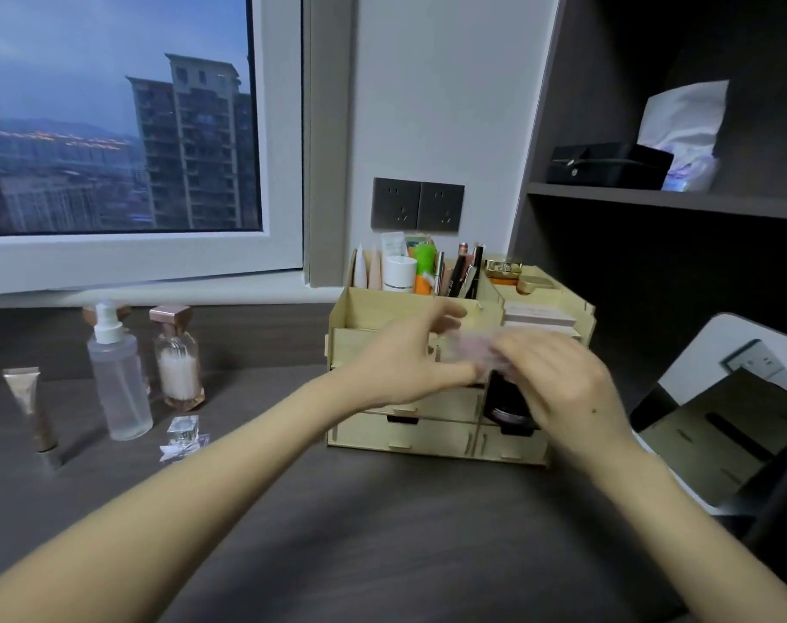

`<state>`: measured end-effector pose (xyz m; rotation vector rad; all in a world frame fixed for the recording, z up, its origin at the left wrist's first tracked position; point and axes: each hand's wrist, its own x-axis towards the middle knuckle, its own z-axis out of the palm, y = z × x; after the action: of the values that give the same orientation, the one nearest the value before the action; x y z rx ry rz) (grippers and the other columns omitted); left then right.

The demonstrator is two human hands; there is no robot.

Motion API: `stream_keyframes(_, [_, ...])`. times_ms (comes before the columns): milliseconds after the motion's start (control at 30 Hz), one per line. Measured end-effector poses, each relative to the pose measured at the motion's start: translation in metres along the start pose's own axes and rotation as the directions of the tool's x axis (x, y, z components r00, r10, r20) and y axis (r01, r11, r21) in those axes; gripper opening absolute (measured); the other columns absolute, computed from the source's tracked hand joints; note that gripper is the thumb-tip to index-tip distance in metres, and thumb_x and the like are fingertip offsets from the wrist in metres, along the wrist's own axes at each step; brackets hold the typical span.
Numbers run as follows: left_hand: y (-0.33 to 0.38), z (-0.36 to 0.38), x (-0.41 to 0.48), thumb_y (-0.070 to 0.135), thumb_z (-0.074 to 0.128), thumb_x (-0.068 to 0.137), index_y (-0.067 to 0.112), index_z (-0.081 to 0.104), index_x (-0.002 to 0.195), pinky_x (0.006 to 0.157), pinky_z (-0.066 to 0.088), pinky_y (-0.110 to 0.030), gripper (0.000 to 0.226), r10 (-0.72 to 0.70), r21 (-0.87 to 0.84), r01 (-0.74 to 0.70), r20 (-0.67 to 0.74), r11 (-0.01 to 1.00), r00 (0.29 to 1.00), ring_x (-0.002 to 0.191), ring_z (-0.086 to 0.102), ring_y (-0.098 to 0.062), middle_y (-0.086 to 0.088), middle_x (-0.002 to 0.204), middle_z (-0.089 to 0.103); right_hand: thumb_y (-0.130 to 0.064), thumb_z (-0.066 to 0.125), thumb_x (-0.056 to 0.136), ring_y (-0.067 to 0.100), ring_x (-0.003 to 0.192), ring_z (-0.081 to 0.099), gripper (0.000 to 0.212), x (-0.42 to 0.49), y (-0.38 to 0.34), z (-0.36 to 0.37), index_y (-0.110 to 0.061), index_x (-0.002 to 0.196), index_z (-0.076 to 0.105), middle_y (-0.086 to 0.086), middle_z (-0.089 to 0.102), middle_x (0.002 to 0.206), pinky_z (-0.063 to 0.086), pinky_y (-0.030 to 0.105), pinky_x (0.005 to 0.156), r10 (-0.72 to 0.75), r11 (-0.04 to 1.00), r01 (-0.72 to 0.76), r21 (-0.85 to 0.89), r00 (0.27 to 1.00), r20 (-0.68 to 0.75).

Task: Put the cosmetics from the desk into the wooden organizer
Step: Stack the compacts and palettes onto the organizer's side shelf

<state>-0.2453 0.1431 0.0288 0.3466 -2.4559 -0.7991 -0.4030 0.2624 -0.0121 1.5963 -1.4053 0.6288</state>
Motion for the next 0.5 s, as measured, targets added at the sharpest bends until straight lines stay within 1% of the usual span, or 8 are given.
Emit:
stream_keyframes(67, [0.006, -0.001, 0.012, 0.028, 0.059, 0.086, 0.014, 0.053, 0.124, 0.099, 0.039, -0.025, 0.041, 0.151, 0.144, -0.13, -0.15, 0.981, 0.977, 0.118, 0.051, -0.014, 0.0, 0.126, 0.059, 0.005, 0.058, 0.083, 0.03, 0.101, 0.066, 0.027, 0.006, 0.029, -0.008, 0.003, 0.108, 0.068, 0.016, 0.07, 0.107, 0.047, 0.037, 0.092, 0.153, 0.986, -0.16, -0.053, 0.982, -0.107])
stream_keyframes(100, [0.007, 0.002, 0.017, 0.025, 0.054, 0.087, 0.012, 0.059, 0.117, 0.097, 0.04, -0.029, 0.033, 0.269, 0.31, -0.202, -0.189, 0.929, 0.944, 0.113, 0.053, -0.019, -0.003, 0.119, 0.063, 0.006, 0.058, 0.084, 0.031, 0.101, 0.066, 0.027, 0.008, 0.042, -0.011, 0.003, 0.109, 0.067, 0.017, 0.07, 0.107, 0.047, 0.036, 0.093, 0.216, 0.972, -0.225, -0.063, 0.969, -0.121])
stream_keyframes(133, [0.006, 0.007, 0.023, 0.022, 0.049, 0.086, 0.011, 0.064, 0.108, 0.094, 0.042, -0.034, 0.029, 0.377, 0.488, -0.264, -0.146, 0.832, 0.915, 0.107, 0.056, -0.023, -0.006, 0.111, 0.066, 0.003, 0.056, 0.085, 0.031, 0.101, 0.066, 0.027, 0.011, 0.053, -0.012, 0.002, 0.11, 0.067, 0.016, 0.07, 0.107, 0.047, 0.035, 0.093, 0.26, 0.961, -0.268, -0.07, 0.96, -0.106])
stream_keyframes(200, [0.001, 0.027, 0.036, 0.02, 0.042, 0.082, 0.011, 0.068, 0.099, 0.097, 0.041, -0.041, 0.033, 0.508, 0.739, -0.392, 0.078, 0.548, 0.858, 0.098, 0.059, -0.027, -0.006, 0.1, 0.068, -0.001, 0.055, 0.087, 0.033, 0.1, 0.066, 0.027, 0.015, 0.07, -0.006, -0.002, 0.111, 0.067, 0.015, 0.071, 0.106, 0.049, 0.039, 0.091, 0.326, 0.943, -0.325, -0.067, 0.945, 0.001])
stream_keyframes(267, [-0.005, 0.047, 0.046, 0.019, 0.038, 0.083, 0.011, 0.068, 0.105, 0.109, 0.032, -0.043, 0.038, 0.498, 0.827, -0.483, 0.302, 0.288, 0.813, 0.101, 0.059, -0.027, -0.005, 0.101, 0.069, 0.002, 0.057, 0.086, 0.033, 0.107, 0.064, 0.033, 0.018, 0.081, 0.003, -0.008, 0.117, 0.066, 0.012, 0.07, 0.111, 0.045, 0.044, 0.1, 0.362, 0.932, -0.356, -0.068, 0.916, 0.172])
stream_keyframes(367, [-0.012, 0.061, 0.06, 0.022, 0.034, 0.087, 0.009, 0.064, 0.118, 0.116, 0.021, -0.046, 0.045, 0.426, 0.877, -0.48, 0.427, 0.019, 0.798, 0.111, 0.059, -0.026, -0.007, 0.113, 0.069, -0.007, 0.053, 0.09, 0.018, 0.125, 0.053, 0.042, 0.021, 0.089, 0.009, -0.021, 0.13, 0.056, 0.0, 0.061, 0.13, 0.02, 0.04, 0.118, 0.336, 0.941, -0.319, -0.111, 0.849, 0.408])
stream_keyframes(433, [-0.02, 0.063, 0.068, 0.03, 0.041, 0.09, 0.007, 0.053, 0.13, 0.116, 0.009, -0.051, 0.048, 0.402, 0.894, -0.445, 0.425, -0.049, 0.811, 0.123, 0.052, -0.03, -0.011, 0.125, 0.063, -0.014, 0.052, 0.092, 0.012, 0.129, 0.048, 0.046, 0.022, 0.093, 0.006, -0.029, 0.135, 0.049, -0.007, 0.054, 0.138, 0.011, 0.038, 0.119, 0.34, 0.94, -0.3, -0.161, 0.814, 0.47])
stream_keyframes(500, [-0.026, 0.062, 0.072, 0.034, 0.039, 0.092, 0.004, 0.041, 0.137, 0.114, -0.002, -0.056, 0.054, 0.368, 0.912, -0.407, 0.396, -0.05, 0.841, 0.131, 0.04, -0.036, -0.015, 0.135, 0.055, -0.018, 0.056, 0.09, 0.011, 0.129, 0.048, 0.047, 0.025, 0.097, 0.006, -0.031, 0.135, 0.049, -0.007, 0.054, 0.138, 0.011, 0.037, 0.119, 0.332, 0.943, -0.287, -0.167, 0.811, 0.481])
